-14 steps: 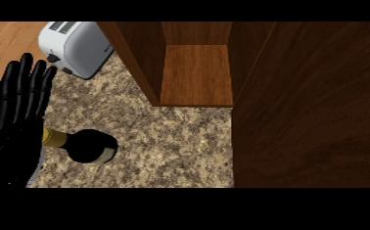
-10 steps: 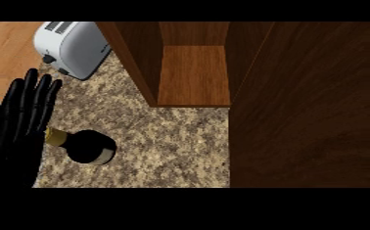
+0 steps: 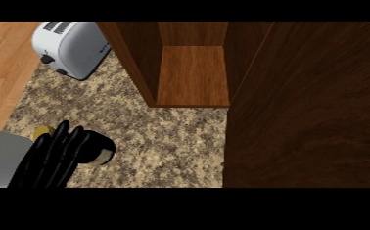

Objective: Pick up the wine, place it into the cabinet and close the cabinet

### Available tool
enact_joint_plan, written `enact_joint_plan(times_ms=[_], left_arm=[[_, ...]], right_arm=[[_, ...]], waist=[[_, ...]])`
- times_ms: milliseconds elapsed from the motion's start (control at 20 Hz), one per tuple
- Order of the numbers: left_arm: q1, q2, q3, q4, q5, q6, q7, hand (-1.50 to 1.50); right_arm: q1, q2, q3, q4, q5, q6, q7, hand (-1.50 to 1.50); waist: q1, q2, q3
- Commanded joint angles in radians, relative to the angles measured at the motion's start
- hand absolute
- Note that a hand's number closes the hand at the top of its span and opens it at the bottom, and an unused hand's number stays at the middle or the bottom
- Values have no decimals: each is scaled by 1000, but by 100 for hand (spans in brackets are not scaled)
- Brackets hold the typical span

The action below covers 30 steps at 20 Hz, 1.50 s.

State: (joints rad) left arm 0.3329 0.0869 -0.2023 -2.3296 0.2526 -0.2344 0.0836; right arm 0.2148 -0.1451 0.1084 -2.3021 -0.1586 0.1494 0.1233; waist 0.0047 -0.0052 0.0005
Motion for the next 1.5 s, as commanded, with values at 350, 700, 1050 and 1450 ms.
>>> enact_joint_plan(times_ms=[350,700,1050,1450], left_arm=[[115,-8,-117,-269,39,59,171,-150],[142,7,-115,-313,42,101,191,-150],[128,-7,-130,-348,-5,163,231,-150],[88,44,81,-305,118,150,248,-150]], right_arm=[[-86,-20,-2,-140,-39,-36,235,-150],[-114,-15,10,-210,-44,-84,321,-150],[-132,-27,22,-215,-30,-91,346,-150],[-126,-38,4,-260,-49,-108,379,-150]], waist=[[5,2,-1],[5,0,-1],[5,-2,0],[-4,-1,-1]])
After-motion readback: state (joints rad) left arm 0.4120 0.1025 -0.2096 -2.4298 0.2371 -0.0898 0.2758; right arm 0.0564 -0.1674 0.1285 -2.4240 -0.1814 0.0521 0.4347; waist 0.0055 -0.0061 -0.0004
